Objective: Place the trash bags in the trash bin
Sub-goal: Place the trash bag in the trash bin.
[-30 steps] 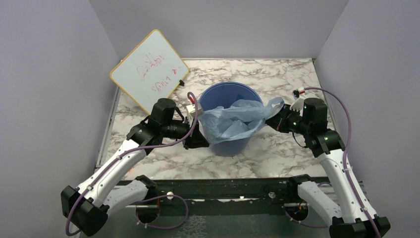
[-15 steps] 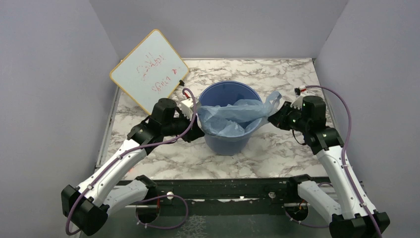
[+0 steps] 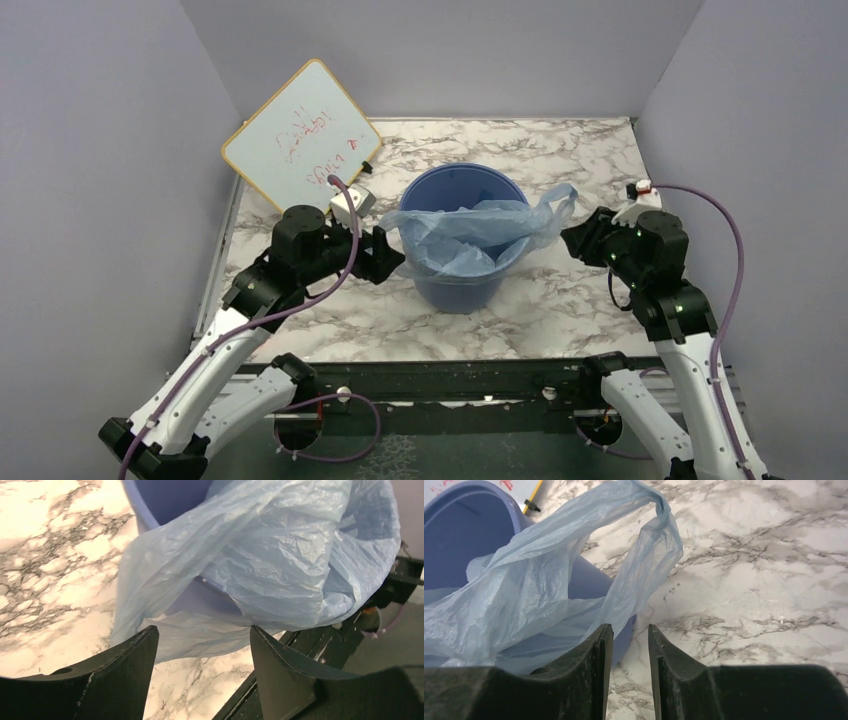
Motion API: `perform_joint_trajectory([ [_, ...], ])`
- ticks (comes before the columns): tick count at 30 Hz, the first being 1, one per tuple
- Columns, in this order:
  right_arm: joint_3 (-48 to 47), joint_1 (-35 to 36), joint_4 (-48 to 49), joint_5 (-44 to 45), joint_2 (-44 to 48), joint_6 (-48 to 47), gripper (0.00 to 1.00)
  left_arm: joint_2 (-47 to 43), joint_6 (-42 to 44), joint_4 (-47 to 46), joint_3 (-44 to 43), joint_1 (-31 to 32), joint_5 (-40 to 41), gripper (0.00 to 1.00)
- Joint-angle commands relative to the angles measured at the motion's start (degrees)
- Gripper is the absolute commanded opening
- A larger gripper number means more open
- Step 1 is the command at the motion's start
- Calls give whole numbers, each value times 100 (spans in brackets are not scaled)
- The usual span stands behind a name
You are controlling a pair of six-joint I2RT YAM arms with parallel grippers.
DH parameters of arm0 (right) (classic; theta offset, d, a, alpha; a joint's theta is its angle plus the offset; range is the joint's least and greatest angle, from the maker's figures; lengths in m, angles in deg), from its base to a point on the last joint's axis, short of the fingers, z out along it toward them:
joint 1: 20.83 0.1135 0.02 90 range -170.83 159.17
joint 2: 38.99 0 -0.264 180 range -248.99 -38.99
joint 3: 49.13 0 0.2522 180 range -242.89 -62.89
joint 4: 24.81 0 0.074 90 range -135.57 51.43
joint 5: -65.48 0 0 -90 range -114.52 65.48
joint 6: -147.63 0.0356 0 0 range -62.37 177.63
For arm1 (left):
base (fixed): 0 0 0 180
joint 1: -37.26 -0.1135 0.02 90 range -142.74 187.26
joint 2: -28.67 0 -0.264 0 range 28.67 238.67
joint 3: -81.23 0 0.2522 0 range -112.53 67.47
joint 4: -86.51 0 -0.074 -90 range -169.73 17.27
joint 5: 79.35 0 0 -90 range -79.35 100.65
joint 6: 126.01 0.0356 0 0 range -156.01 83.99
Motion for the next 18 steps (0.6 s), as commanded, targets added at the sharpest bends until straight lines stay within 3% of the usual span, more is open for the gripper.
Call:
perform_joint_trajectory([
  [1, -125, -30, 1, 655, 312, -283, 38, -236, -141, -36, -138, -13, 826, 73],
  [4, -170, -27, 219, 610, 459, -665, 43, -295, -78, -45, -214, -12, 953, 74],
  [9, 34, -31, 885, 288, 448, -2251, 45, -273, 136, 4, -408, -17, 1289, 82],
  [13, 33, -27, 1015, 254, 123, -3810, 45, 29, 419, 258, -767, -14, 1354, 84],
  [18, -307, -29, 981, -447, -361, -4797, 46, 44, 811, 351, -994, -20, 1614, 90],
])
